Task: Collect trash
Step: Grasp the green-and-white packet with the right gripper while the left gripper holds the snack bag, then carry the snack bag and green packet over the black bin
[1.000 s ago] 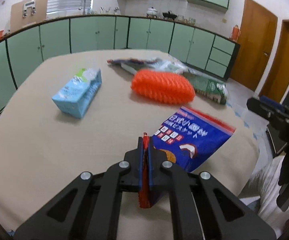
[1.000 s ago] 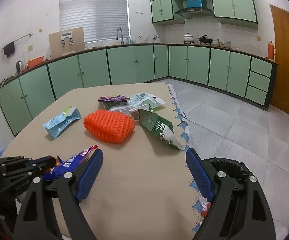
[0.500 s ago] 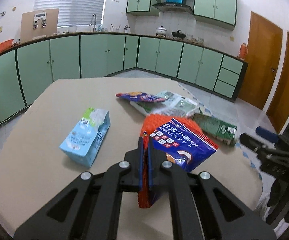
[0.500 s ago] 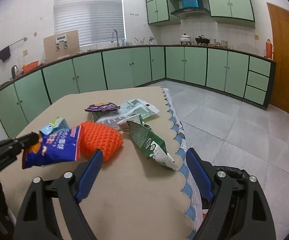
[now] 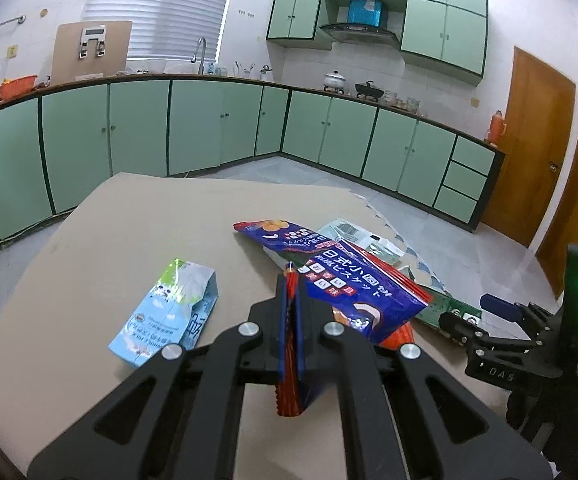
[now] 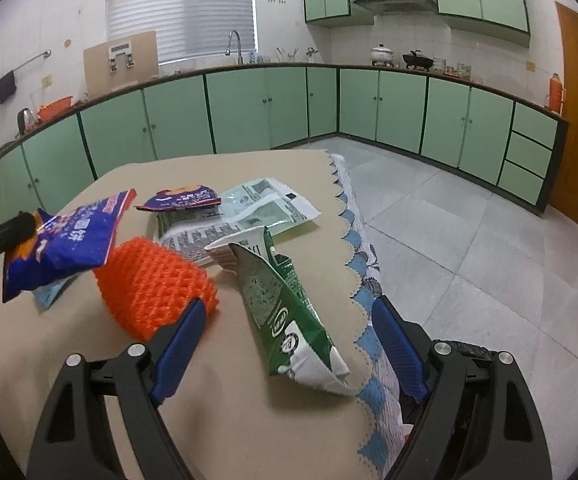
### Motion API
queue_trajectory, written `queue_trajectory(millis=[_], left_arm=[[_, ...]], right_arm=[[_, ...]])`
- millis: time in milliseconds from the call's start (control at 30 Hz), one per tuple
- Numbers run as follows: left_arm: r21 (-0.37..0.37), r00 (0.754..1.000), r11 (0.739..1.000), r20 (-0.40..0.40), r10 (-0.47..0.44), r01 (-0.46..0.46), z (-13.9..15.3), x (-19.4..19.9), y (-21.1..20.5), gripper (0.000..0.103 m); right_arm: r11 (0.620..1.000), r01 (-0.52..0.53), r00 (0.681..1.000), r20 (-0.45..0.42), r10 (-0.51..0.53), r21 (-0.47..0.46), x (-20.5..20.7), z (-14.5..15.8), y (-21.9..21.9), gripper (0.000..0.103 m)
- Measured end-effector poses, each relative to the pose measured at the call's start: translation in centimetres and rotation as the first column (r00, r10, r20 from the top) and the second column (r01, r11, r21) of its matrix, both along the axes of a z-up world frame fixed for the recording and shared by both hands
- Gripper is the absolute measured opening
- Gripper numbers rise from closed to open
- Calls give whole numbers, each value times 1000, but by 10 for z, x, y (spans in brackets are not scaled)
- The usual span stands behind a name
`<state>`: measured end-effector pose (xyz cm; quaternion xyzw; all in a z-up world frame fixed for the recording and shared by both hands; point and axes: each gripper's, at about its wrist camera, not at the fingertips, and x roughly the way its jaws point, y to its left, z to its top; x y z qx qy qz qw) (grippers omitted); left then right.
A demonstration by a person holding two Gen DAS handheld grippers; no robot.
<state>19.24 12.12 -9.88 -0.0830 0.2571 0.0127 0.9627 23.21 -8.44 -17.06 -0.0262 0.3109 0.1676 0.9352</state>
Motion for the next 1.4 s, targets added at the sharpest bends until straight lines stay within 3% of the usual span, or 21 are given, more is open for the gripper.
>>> queue_trajectory(millis=[133, 267, 400, 700, 833, 867, 967, 1067, 1267, 1300, 1400], left_arm=[[22, 1000, 1000, -9, 2, -1, -5, 6, -6, 2], [50, 1000, 999, -18, -1, 2, -8, 10, -11, 2], [62, 1000, 998, -24, -4, 6, -9, 9, -15, 2], [79, 1000, 997, 0, -21, 20, 4, 4, -25, 2], [86, 999, 996, 6, -34, 33, 7, 0, -31, 2], [84, 999, 996, 6, -35, 34, 7, 0, -32, 2], [88, 999, 996, 2, -34, 34, 5, -4, -33, 2], [91, 1000, 995, -8, -28, 28, 1, -8, -31, 2], [86, 999, 996, -30, -13, 15, -6, -12, -23, 2], [86, 999, 996, -30, -12, 14, -6, -12, -21, 2], [87, 1000, 996, -24, -10, 12, -4, -14, -20, 2]], right_arm=[[1000, -1, 1000, -22, 1, 5, 7, -6, 0, 76], [999, -19, 997, -77, 23, 50, 14, -11, -5, 39], [996, -41, 996, -74, 47, 81, 10, -10, -10, 25], [989, -55, 998, -29, 59, 137, -13, 12, -21, 21], [989, -68, 993, -91, 80, 130, -18, 5, -20, 21], [989, -75, 990, -107, 89, 124, -18, 1, -19, 23], [992, -74, 990, -116, 86, 100, -21, -7, -16, 47], [994, -77, 989, -122, 86, 79, -18, -11, -12, 50], [998, -66, 983, -173, 67, 14, -4, -27, -1, 50], [998, -65, 983, -169, 64, 3, -3, -28, 0, 42], [997, -77, 985, -155, 73, -22, -5, -26, 3, 37]])
